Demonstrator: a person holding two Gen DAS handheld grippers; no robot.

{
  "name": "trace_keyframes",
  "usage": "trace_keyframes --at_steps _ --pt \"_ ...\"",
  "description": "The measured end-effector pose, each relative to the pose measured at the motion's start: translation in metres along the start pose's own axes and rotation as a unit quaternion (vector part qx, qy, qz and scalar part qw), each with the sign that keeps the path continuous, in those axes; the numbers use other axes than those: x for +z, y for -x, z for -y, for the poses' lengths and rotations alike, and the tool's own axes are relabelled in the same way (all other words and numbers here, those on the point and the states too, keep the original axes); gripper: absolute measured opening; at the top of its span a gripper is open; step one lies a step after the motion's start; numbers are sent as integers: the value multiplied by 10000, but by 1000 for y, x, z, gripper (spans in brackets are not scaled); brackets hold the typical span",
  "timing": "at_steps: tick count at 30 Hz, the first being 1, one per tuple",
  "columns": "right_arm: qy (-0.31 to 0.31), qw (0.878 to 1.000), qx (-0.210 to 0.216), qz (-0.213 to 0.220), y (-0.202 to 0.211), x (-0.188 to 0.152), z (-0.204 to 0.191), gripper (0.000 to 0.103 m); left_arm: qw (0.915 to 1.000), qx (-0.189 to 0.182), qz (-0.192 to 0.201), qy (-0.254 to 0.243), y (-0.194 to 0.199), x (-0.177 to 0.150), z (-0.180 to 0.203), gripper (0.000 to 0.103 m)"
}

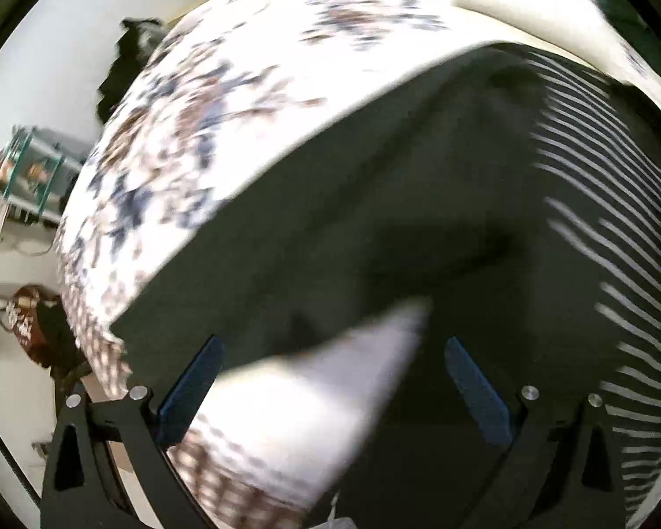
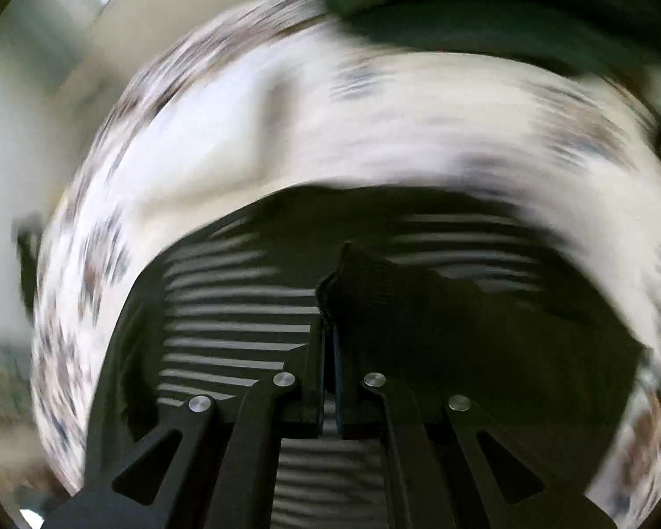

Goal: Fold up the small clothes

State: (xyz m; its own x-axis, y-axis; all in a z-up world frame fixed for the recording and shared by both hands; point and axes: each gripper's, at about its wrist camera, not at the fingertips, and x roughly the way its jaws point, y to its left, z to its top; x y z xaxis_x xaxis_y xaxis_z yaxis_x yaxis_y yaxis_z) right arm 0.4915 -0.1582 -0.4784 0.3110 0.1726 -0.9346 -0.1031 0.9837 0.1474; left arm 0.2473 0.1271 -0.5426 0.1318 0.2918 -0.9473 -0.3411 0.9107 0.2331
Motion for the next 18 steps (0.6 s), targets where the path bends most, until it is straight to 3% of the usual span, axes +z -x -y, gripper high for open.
trace_keyframes --at_steps 4,8,10,12,14,15,18 --pt "1028 9933 89 -520 -75 -7 -138 2 9995 123 -57 273 -21 7 -72 103" --pt "1467 9863 -196 -728 -116 -26 -201 3 9985 108 -134 512 -38 12 -123 103" --pt "1396 9854 -237 -945 -123 -33 -200 4 9976 -94 -168 671 -44 14 -149 103" --pt "1054 9874 152 -1169 -110 -38 -182 12 9957 -319 -141 856 -46 13 -174 103" --pt "552 9903 423 -1206 -86 -46 -156 53 9936 -419 -151 1034 -48 9 -194 103" --pt "287 9910 555 -1182 -72 -52 -139 59 9923 -469 -165 1133 -50 7 -204 103" --pt "-295 9909 507 -1209 -36 -74 -96 62 9848 -753 -398 1514 -70 -3 -231 103"
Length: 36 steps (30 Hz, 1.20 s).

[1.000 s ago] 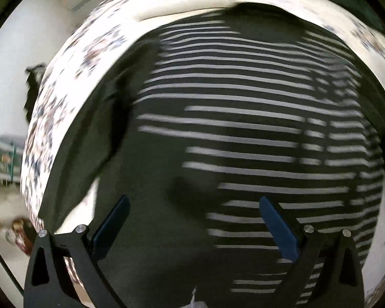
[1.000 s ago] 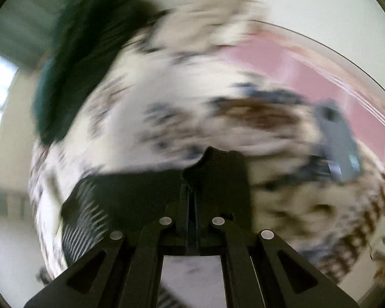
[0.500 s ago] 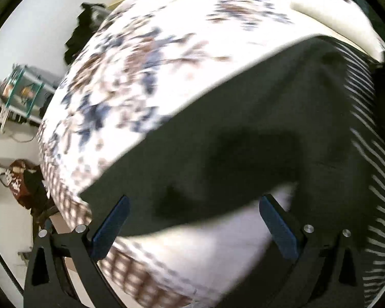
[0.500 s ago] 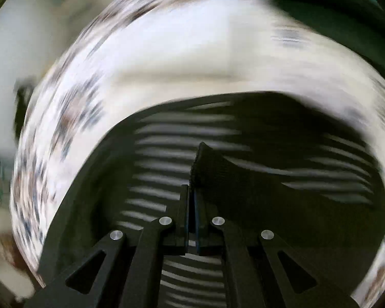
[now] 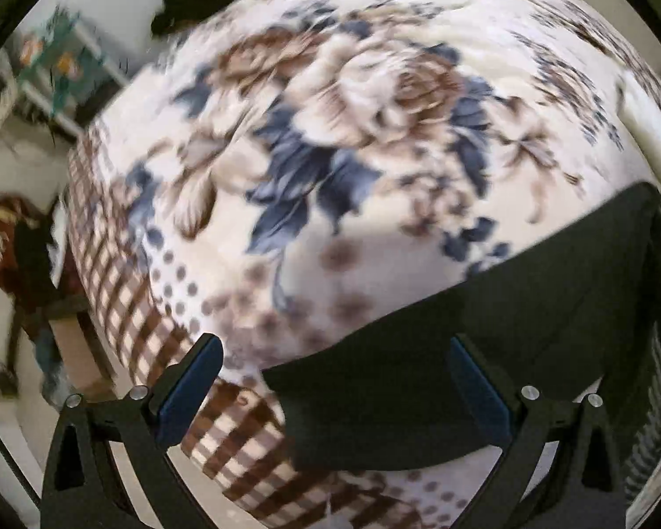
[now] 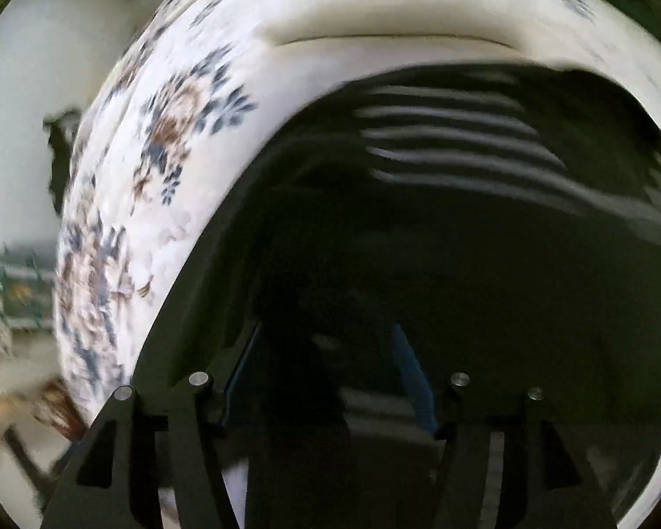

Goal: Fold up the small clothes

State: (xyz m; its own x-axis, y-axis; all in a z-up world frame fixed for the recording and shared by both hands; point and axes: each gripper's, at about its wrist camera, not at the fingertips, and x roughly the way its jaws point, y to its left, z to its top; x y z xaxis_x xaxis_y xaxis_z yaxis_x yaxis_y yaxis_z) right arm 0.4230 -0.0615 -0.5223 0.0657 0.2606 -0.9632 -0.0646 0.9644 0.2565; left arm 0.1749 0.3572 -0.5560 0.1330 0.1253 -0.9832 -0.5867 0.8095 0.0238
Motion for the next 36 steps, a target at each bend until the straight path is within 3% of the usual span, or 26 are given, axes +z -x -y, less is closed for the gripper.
trace_keyframes --at_steps 4,5,6,7,8,9,10,15,20,23,26,31,34,36 --pt "-644 9973 -354 -21 20 -38 43 62 9965 -434 -669 255 -45 -6 -14 102" --pt "-813 9958 -423 -50 21 -47 55 62 9962 -386 -754 214 -54 -9 -13 94" --pt "-949 9942 -489 -111 24 -52 68 62 9957 -377 -826 165 -62 -13 -11 80" --pt "-1077 9925 -544 -189 23 -60 78 62 9963 -349 -781 79 -66 -18 -6 75" --pt "-1211 9907 -567 -262 20 -67 86 62 9975 -233 -662 -17 -64 -21 -2 57" --pt "-1321 9891 -563 -309 19 -72 94 62 9983 -203 -538 -100 -59 -22 2 17" --pt "-1399 9879 -558 -373 19 -79 103 62 9988 -220 -398 -190 -50 -21 5 3" --pt "-1346 9876 -660 -458 16 -91 101 62 9986 -427 323 -3 3 12 -7 2" --pt "-1259 9897 -535 -422 12 -88 80 62 9934 -591 941 297 35 83 -35 2" --pt "-1211 9908 -458 -383 4 -83 65 62 9917 -676 1035 360 22 122 -42 3" --pt "-1160 9918 -488 -227 -2 -71 52 62 9933 -664 866 379 -1 152 -33 7" --pt "-985 9934 -541 208 -13 -30 12 62 9923 -688 730 729 -16 160 -22 7" --pt "-825 9952 -406 348 -30 -2 -25 62 9923 -594 650 873 -21 153 -23 25" --pt "-539 9969 -534 214 -55 24 -58 62 9937 -438 575 861 -25 150 -23 63"
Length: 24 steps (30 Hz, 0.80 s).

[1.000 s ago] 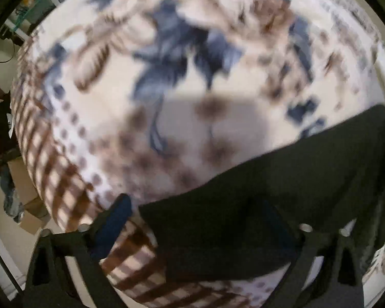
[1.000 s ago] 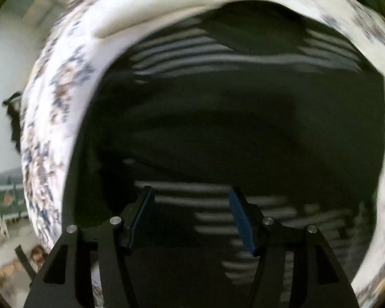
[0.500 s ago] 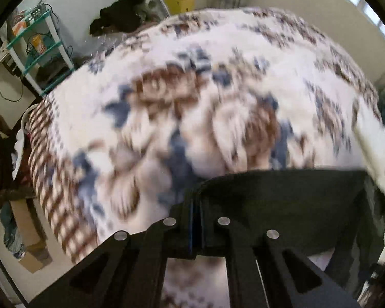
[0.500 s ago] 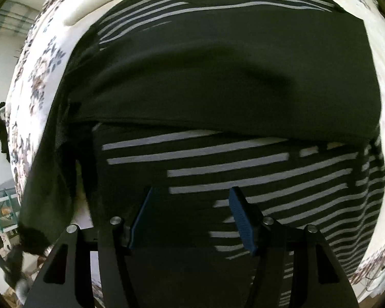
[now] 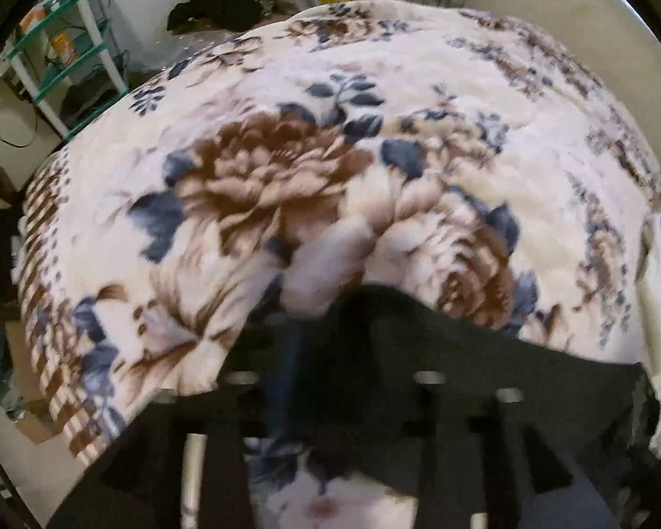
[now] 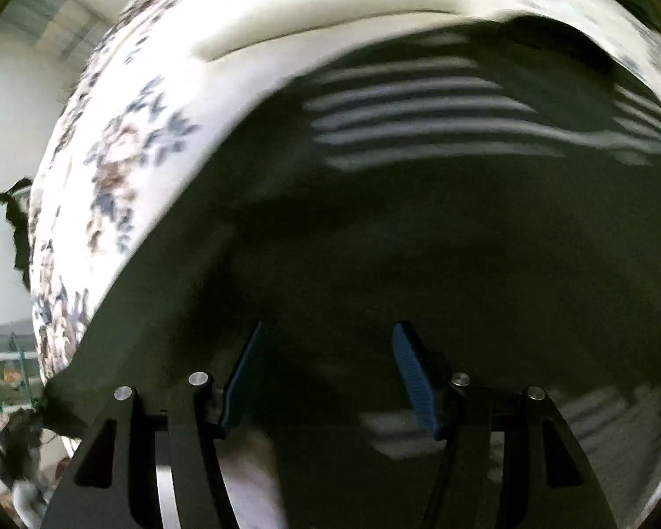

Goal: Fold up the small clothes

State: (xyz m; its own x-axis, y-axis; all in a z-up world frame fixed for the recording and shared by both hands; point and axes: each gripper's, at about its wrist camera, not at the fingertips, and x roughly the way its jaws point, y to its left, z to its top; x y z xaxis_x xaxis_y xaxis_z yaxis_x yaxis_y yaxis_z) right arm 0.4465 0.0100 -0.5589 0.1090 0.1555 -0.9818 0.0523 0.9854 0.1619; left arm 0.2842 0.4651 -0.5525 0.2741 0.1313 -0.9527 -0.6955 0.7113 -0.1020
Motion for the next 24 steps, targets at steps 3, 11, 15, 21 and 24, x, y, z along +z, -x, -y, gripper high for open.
trace_keyframes --at_steps 3,11,15,21,24 --pt "338 9986 -403 -15 -19 13 -28 54 9999 126 -29 64 3 -7 -8 79" --pt "1301 9904 -196 424 6 10 -96 3 9989 345 284 -104 36 -13 -9 79" --pt "1613 9869 29 -40 -4 8 -104 6 9965 233 504 -626 60 -20 28 79" --pt "-21 9930 1181 -16 70 -11 35 49 9878 -334 387 -1471 76 -45 109 79" --pt "-1229 9863 1081 195 110 -42 147 49 9778 -820 143 -1922 74 -69 166 79"
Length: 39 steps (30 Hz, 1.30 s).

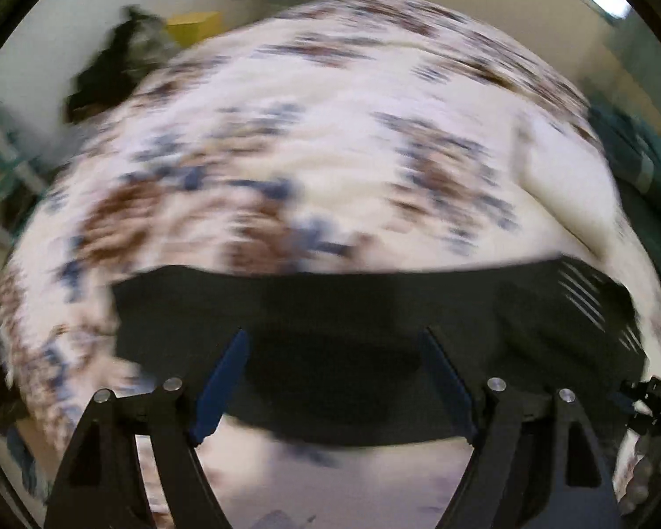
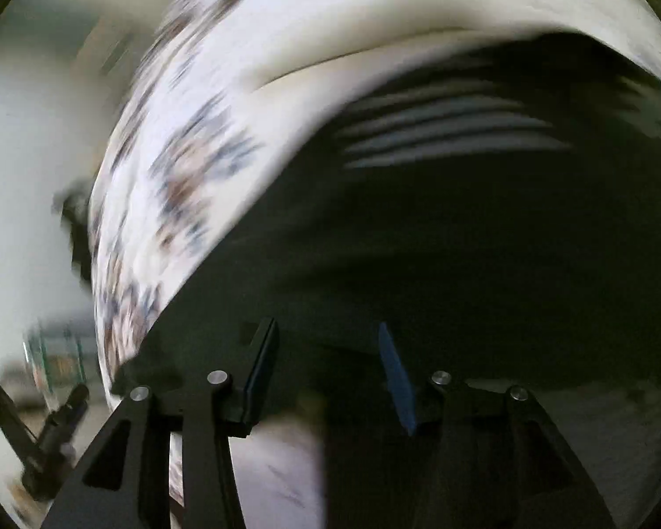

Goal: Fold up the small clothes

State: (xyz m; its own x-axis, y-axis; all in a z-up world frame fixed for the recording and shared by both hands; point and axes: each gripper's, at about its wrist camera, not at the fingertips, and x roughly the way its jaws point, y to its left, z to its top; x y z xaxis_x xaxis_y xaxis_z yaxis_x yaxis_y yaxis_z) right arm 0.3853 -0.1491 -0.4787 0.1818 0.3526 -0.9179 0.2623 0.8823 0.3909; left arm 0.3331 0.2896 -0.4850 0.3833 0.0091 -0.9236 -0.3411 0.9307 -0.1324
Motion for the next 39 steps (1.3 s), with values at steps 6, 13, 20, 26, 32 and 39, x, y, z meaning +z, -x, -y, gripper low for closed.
trace_keyframes --at_steps 6,13,20,26,32,39 --pt "-2166 9742 -20 631 79 -27 191 50 9926 -891 -685 -461 -61 -2 119 79" --pt "-4123 8914 1420 1234 70 -62 312 50 9861 -568 -1274 -901 -151 0 183 46" --pt "-4705 8364 2173 1787 42 -51 330 10 9943 -618 -561 -657 -123 10 174 7" --pt "-4568 8633 1231 1760 67 -51 340 8 9975 -351 -567 -230 -104 16 144 6" --pt "-4383 8752 1544 1347 65 -41 345 16 9920 -682 -692 -804 -67 11 192 55" --pt "-4713 8480 2017 1348 49 -46 360 26 9418 -2064 -1042 -2440 -80 -12 399 65"
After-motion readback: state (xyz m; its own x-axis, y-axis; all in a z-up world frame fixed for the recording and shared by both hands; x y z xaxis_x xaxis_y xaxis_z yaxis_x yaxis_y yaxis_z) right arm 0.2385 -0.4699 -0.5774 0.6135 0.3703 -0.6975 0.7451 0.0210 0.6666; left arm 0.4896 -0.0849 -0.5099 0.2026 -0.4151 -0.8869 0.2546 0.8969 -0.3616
